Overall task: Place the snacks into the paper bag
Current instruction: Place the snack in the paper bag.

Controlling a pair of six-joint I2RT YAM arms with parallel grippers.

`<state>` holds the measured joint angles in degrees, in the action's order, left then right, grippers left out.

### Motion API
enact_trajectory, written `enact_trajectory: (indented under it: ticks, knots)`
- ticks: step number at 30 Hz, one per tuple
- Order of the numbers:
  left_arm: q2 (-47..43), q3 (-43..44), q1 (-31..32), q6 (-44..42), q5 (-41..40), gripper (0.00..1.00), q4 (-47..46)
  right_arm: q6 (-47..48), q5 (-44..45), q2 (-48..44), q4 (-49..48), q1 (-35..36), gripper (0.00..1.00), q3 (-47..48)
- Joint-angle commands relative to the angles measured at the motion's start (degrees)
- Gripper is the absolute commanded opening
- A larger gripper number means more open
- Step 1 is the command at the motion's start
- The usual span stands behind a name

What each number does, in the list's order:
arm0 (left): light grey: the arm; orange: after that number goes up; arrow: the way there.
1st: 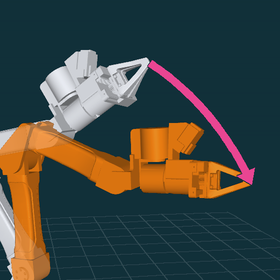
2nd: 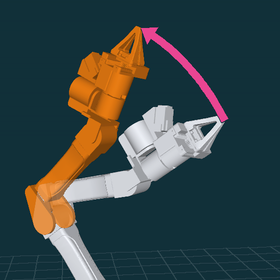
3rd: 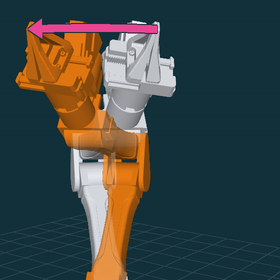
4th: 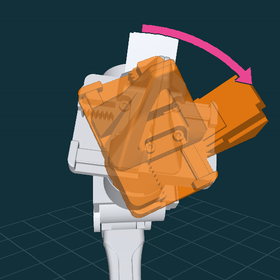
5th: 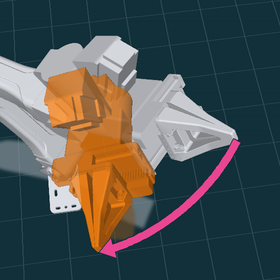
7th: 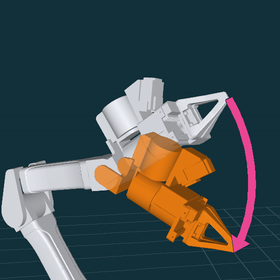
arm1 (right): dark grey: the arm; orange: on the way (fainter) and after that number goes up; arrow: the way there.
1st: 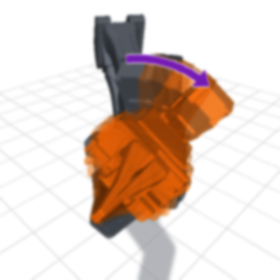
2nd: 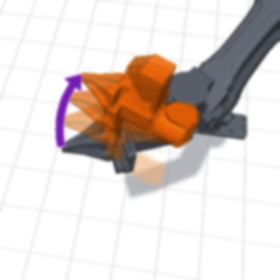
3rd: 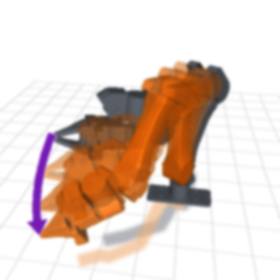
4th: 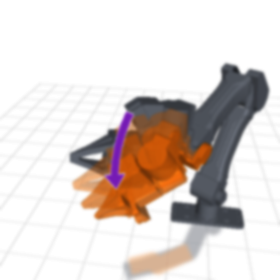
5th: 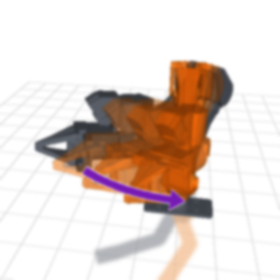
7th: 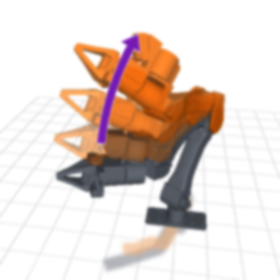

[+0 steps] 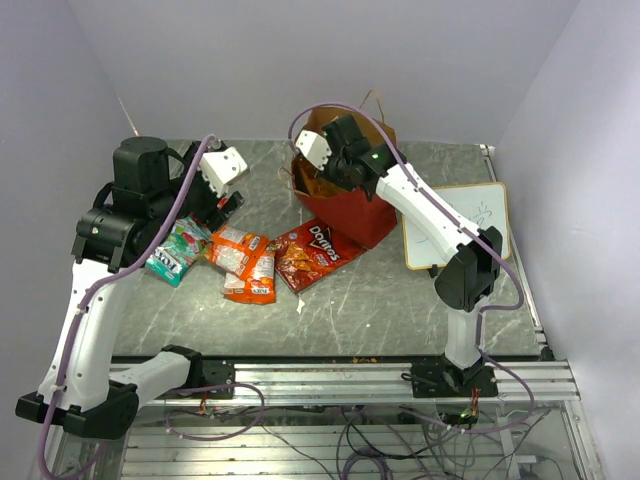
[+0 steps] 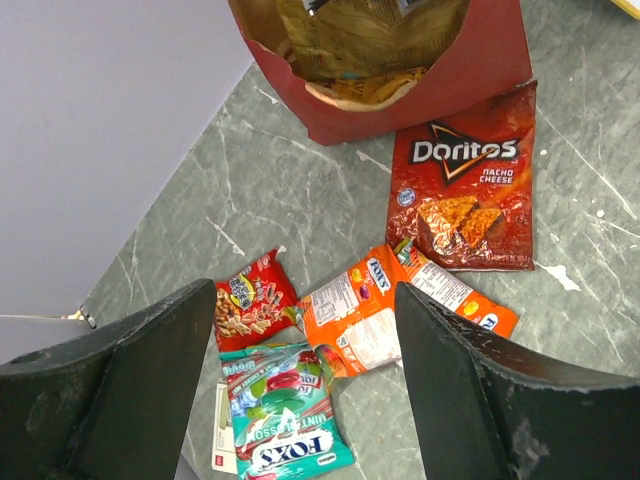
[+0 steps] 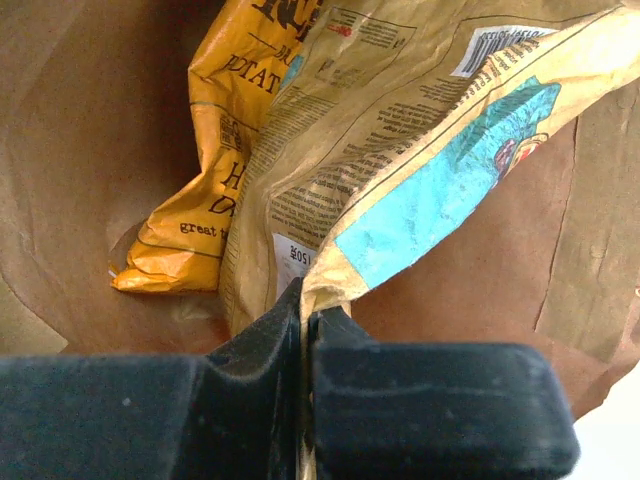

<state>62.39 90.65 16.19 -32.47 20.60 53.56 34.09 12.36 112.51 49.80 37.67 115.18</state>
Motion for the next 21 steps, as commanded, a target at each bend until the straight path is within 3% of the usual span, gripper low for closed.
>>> enact_trajectory:
  ticks: [1, 17, 21]
  knots:
    - [-0.99, -1.61, -0.54, 0.34, 1.25, 0.83, -2.89, -0.54, 0.47, 0.12, -2.02, -0.27, 0.02, -0.81]
    - [-1.22, -7.46, -0.55, 1.0, -0.69, 0.82, -6.4, -5.99, -3.13, 0.71, -1.52, -4.78, 0.43, 2.38]
    - [-1.31, -8.36, -0.54, 1.0, -1.21, 0.82, -6.74, -7.19, -2.07, 0.46, -2.21, -5.52, 0.49, 3.09]
